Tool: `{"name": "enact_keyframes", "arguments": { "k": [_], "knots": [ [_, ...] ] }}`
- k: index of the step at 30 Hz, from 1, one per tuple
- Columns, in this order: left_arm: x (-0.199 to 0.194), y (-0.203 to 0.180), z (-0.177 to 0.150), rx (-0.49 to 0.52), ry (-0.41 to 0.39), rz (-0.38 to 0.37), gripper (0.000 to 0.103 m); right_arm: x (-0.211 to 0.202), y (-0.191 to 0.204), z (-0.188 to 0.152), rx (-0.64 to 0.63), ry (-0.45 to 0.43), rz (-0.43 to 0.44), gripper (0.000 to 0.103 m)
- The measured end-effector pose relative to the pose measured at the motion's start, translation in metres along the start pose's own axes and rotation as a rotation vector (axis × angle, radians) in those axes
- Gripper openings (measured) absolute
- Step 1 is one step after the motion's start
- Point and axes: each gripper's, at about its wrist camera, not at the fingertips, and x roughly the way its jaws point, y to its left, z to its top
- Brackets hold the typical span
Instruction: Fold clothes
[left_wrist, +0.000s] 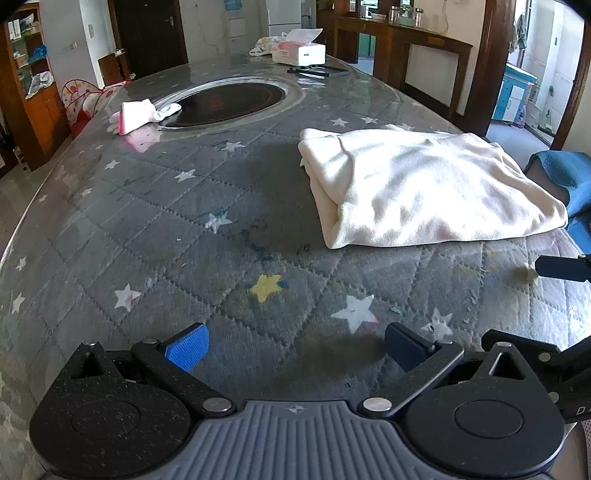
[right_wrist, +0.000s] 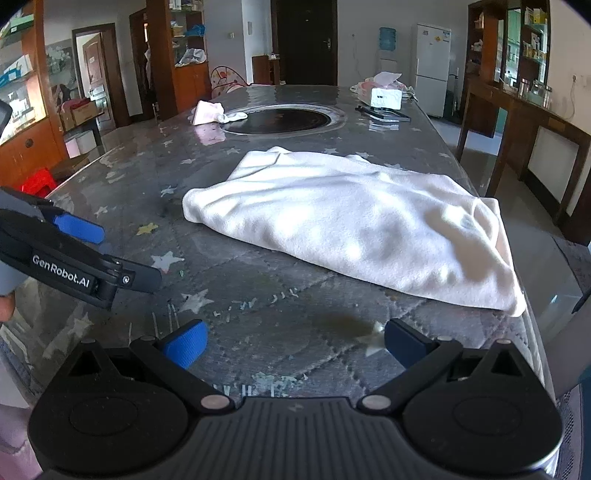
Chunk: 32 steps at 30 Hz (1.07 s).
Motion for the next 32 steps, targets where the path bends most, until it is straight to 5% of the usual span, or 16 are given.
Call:
{"name": "enact_keyframes", "arguments": {
  "k": [32],
  "knots": [
    [-0.009,-0.015,-0.011,-0.010,-0.013,0.004,0.103,-0.010,-0.007,-0.011,0.026,0.005,-0.060,0.103]
  ]
}}
